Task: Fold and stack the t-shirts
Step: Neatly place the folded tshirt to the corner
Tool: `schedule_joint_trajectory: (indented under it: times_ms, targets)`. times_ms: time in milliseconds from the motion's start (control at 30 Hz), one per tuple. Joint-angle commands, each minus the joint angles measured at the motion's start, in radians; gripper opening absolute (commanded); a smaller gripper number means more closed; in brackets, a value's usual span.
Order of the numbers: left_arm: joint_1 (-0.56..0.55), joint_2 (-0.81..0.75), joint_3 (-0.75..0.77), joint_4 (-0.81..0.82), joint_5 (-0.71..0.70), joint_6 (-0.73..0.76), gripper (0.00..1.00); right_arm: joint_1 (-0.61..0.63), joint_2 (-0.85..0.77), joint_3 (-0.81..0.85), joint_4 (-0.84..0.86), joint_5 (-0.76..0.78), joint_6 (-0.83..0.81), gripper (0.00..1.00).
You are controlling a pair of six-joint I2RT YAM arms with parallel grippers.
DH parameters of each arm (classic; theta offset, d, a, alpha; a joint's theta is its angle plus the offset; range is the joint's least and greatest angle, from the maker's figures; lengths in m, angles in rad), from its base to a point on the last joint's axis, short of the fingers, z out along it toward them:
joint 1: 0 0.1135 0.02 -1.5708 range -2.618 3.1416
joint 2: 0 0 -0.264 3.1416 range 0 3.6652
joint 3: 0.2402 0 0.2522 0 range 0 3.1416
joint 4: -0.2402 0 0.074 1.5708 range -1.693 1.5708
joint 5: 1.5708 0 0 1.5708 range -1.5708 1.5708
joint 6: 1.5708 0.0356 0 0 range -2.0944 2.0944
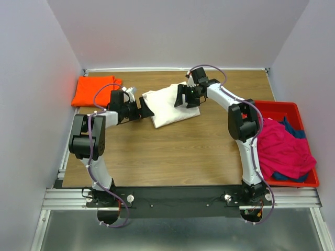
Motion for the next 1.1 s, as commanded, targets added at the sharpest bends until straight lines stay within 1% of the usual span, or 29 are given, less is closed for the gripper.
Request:
schedule_joint_trajectory:
  times_ms: [0, 33, 133, 233, 333, 433, 533, 800, 1067]
  targets:
    - [-0.005, -0.015, -0.049, 0.195, 0.081, -0.061, 0.95, 0.006, 0.027, -0.054, -0.018, 0.035, 0.016, 0.87]
    - [-0.005, -0.010, -0.069, 0.262, 0.093, -0.078, 0.95, 0.006, 0.024, -0.064, -0.018, 0.038, 0.016, 0.88]
    - [-0.005, 0.022, -0.083, 0.333, 0.088, -0.126, 0.95, 0.006, 0.015, -0.078, -0.018, 0.042, 0.018, 0.87]
    - [-0.003, 0.045, -0.086, 0.356, 0.062, -0.153, 0.95, 0.006, 0.004, -0.086, -0.018, 0.045, 0.016, 0.87]
    - [-0.003, 0.048, -0.093, 0.375, 0.004, -0.181, 0.95, 0.006, -0.004, -0.092, -0.018, 0.051, 0.012, 0.87]
    - [-0.005, 0.076, -0.081, 0.379, -0.004, -0.216, 0.95, 0.005, -0.016, -0.104, -0.020, 0.055, 0.005, 0.87]
    - [-0.005, 0.087, -0.089, 0.375, -0.013, -0.250, 0.95, 0.006, -0.025, -0.110, -0.023, 0.061, -0.001, 0.87]
    - [-0.009, 0.108, -0.078, 0.310, -0.063, -0.250, 0.95, 0.006, -0.028, -0.107, -0.029, 0.063, -0.005, 0.87]
    - [-0.048, 0.160, 0.003, 0.217, -0.109, -0.236, 0.95, 0.006, -0.031, -0.115, -0.031, 0.058, -0.008, 0.87]
